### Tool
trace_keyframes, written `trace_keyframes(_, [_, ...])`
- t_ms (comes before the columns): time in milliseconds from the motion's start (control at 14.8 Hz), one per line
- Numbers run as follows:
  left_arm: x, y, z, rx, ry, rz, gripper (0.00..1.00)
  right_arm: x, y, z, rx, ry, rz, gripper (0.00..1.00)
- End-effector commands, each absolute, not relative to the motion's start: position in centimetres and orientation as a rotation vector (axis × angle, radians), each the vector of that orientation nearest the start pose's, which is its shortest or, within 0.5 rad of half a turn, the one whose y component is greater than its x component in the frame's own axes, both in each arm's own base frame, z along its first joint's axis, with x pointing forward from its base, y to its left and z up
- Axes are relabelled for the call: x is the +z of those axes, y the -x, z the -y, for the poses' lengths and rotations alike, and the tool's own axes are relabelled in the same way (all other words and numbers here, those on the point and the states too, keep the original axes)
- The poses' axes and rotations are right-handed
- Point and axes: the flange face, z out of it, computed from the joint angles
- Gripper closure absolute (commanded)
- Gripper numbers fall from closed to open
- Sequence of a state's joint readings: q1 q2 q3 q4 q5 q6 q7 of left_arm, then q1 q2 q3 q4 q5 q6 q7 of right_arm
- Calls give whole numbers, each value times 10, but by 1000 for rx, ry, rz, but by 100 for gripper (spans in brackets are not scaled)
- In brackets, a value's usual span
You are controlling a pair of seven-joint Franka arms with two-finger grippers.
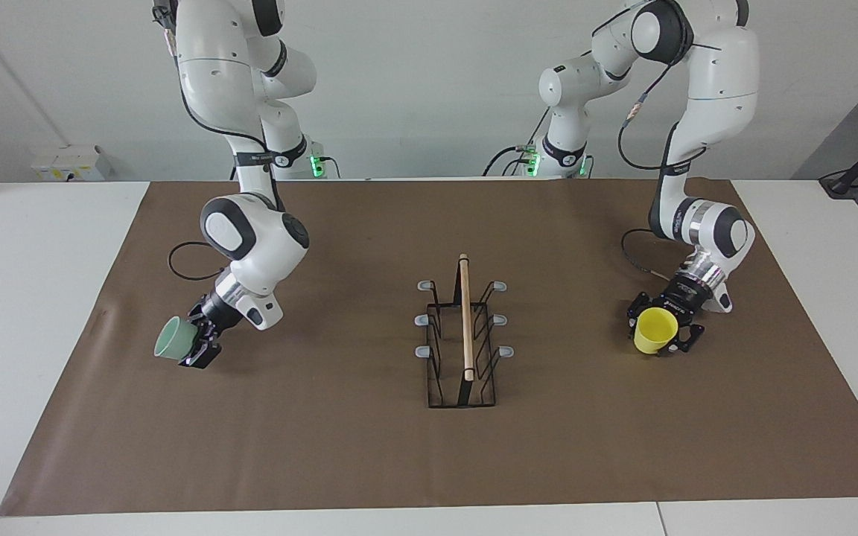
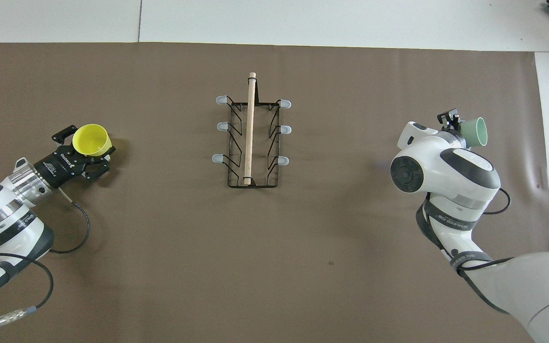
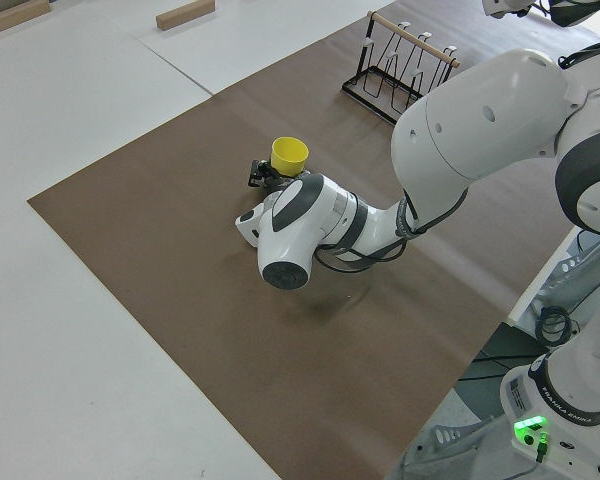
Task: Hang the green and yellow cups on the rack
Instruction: 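Lift the green cup with the right gripper toward the rack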
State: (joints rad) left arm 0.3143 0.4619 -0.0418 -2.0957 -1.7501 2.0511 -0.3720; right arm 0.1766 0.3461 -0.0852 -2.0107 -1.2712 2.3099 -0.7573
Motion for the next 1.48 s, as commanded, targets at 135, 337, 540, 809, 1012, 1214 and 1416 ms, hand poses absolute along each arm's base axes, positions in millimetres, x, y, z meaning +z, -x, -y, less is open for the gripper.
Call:
trace_keyframes(135, [248,-588,-128,-357,-1175,-1583,100,332,-601,-63,-297,-1603,-1818,100])
trace_keyframes(337, [282,-601,-148,-346,-1318,-1596,100,356,-598,-78,-192,-1805,-1813,100])
trace_keyframes(540, [318,-609,-161,-292,-1486,-1563,100,365,-598,-92,-99,-1987,-1796,100])
trace_keyframes(809, [359,-616,-183,-198,-1722,-1517,100,401,-599,-130,134,-2308,-1739,100])
trace_keyframes(1012, [406,-622,-192,-182,-1895,-1533,100,431,-603,-143,327,-2548,-1656,100])
trace_keyframes(1214, [452,-629,-199,-68,-2132,-1520,100,450,-601,-155,454,-2686,-1613,100])
trace_keyframes(1416, [491,-623,-205,34,-2225,-1530,100,464,-596,-168,596,-2873,-1551,100])
